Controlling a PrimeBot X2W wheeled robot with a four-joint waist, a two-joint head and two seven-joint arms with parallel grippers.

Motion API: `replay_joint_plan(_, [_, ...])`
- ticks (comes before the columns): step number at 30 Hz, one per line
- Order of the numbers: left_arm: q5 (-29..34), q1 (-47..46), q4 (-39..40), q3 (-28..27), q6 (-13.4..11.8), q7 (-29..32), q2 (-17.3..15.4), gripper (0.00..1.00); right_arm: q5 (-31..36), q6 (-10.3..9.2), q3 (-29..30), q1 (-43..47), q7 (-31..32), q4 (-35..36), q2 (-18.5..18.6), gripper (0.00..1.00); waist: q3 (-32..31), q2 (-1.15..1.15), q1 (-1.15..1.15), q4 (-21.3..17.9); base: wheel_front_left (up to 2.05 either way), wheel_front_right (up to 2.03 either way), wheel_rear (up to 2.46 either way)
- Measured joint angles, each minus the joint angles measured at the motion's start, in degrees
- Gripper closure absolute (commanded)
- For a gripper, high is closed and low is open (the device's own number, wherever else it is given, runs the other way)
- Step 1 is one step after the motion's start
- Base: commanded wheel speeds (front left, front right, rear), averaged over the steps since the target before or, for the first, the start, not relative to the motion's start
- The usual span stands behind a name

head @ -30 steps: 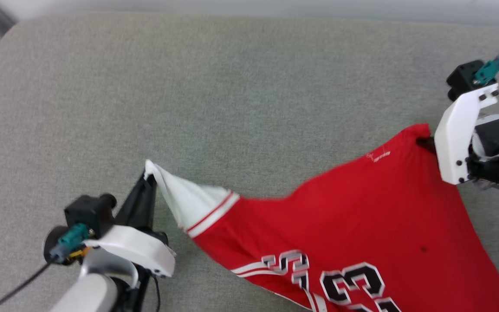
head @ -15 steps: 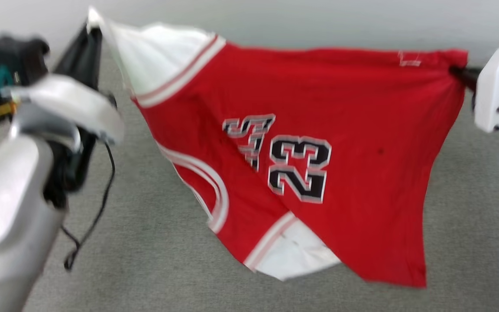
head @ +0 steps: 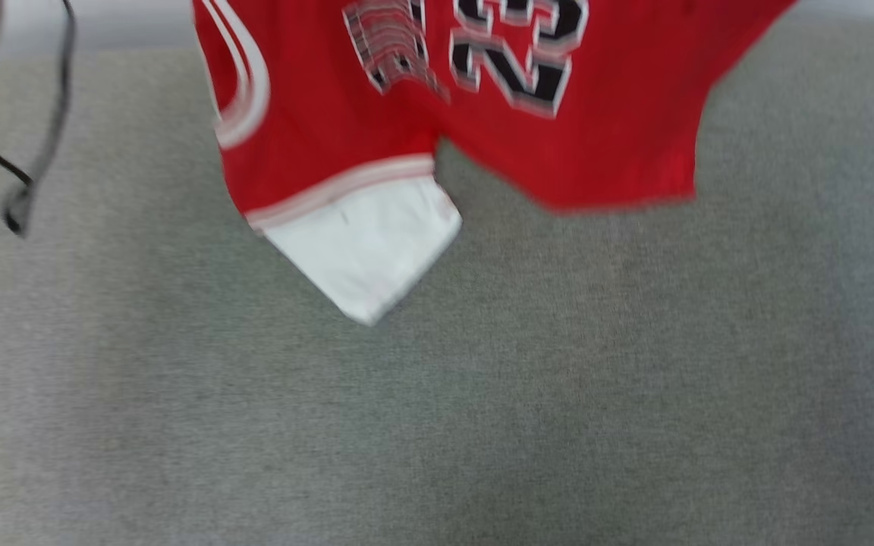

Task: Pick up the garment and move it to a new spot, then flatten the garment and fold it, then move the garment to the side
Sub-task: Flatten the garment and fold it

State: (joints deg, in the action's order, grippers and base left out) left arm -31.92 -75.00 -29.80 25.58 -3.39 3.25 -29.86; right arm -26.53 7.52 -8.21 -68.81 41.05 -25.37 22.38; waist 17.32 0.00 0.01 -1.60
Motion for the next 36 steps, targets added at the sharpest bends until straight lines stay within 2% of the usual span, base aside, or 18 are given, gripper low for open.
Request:
replay_joint_plan(10, [3.7,-17.2,-5.9,-1.6,-0.2,-5.0,-1.8,1.00,4.4,0.02,0.7,-14.5,-15.5,-4.7,-2.2,1.00,8.7,0.00,0.00,-2.9,0.00,0.00,0.00])
replay_joint_plan(18, [4.2,-25.5,-7.5,-2.8,-0.4,-7.1,-1.9,1.00,5.7,0.02,-0.5,-22.0,-26.4,-8.0,-2.6,1.00,15.2,0.00,0.00,-4.3,0.00,0.00,0.00])
replay_joint_plan(26, [2.8,-26.5,-9.3,-3.7,-0.5,-8.7,-1.5,1.00,3.1,0.02,-4.7,-25.3,-32.9,-11.2,-3.4,1.00,20.8,0.00,0.00,-4.8,0.00,0.00,0.00])
replay_joint_plan(36, [-1.0,-20.5,-12.1,-5.3,0.2,-11.4,-0.2,1.00,-2.1,0.01,-11.1,-25.0,-35.2,-14.0,-3.0,1.00,23.6,0.00,0.00,-3.3,0.00,0.00,0.00])
